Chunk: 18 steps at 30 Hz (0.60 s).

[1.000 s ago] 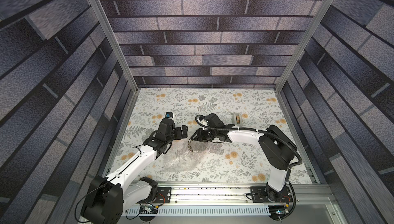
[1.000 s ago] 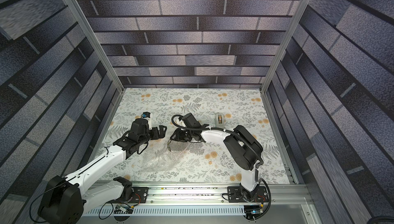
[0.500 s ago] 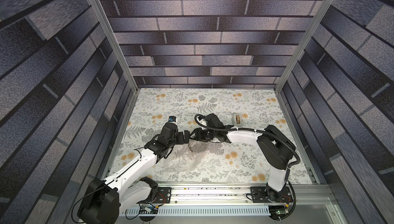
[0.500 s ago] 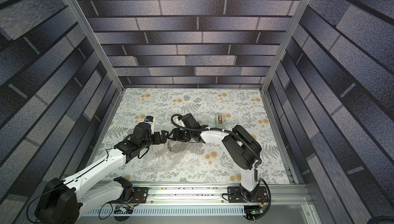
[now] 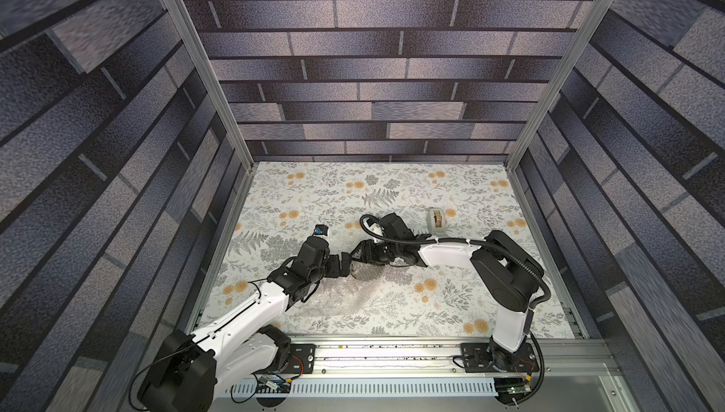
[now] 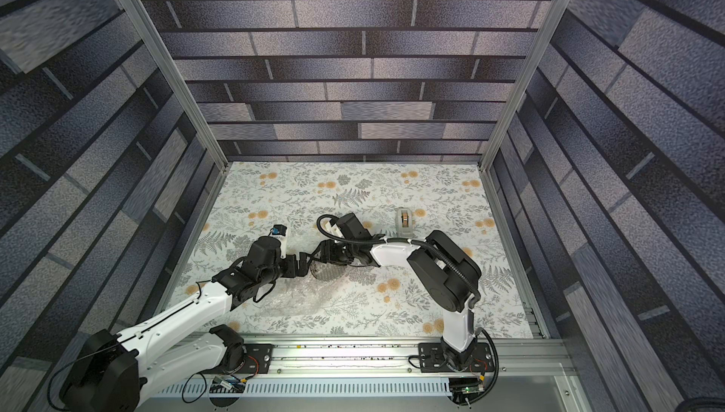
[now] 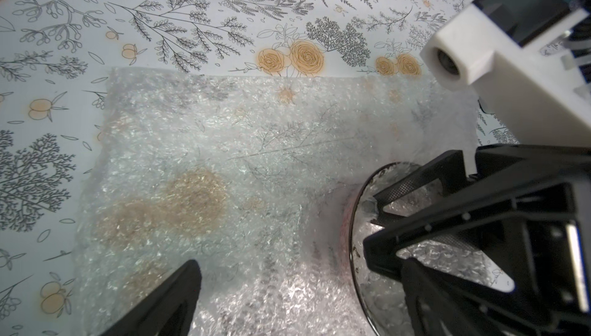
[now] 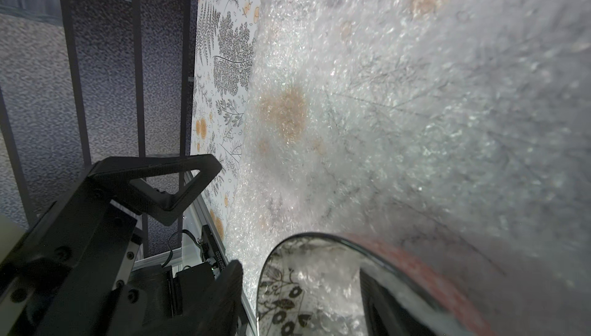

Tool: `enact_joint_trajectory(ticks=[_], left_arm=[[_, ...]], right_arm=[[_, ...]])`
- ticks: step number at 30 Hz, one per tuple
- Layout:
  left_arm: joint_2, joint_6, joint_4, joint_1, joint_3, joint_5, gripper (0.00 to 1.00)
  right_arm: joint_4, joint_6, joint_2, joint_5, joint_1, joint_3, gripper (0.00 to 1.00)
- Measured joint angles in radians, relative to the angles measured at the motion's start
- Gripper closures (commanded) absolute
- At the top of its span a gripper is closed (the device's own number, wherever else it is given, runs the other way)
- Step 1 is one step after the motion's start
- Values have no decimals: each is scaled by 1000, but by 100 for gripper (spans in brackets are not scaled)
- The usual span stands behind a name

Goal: Wrap bowls in bubble wrap
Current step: Wrap the bowl in bubble wrap.

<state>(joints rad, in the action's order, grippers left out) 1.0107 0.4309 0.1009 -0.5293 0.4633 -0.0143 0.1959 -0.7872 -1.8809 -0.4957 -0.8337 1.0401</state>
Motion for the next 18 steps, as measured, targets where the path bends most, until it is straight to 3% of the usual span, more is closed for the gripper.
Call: enact_joint_trajectory(ticks=[13,18], left_arm=[[-190,49,-4,-63,-121,-6,0],[-177,50,-16,-86,-124,-5,0]], right_arm=[[39,-49,0,0,0,-1,39],[43,-63,0,-3,0,-1,39]])
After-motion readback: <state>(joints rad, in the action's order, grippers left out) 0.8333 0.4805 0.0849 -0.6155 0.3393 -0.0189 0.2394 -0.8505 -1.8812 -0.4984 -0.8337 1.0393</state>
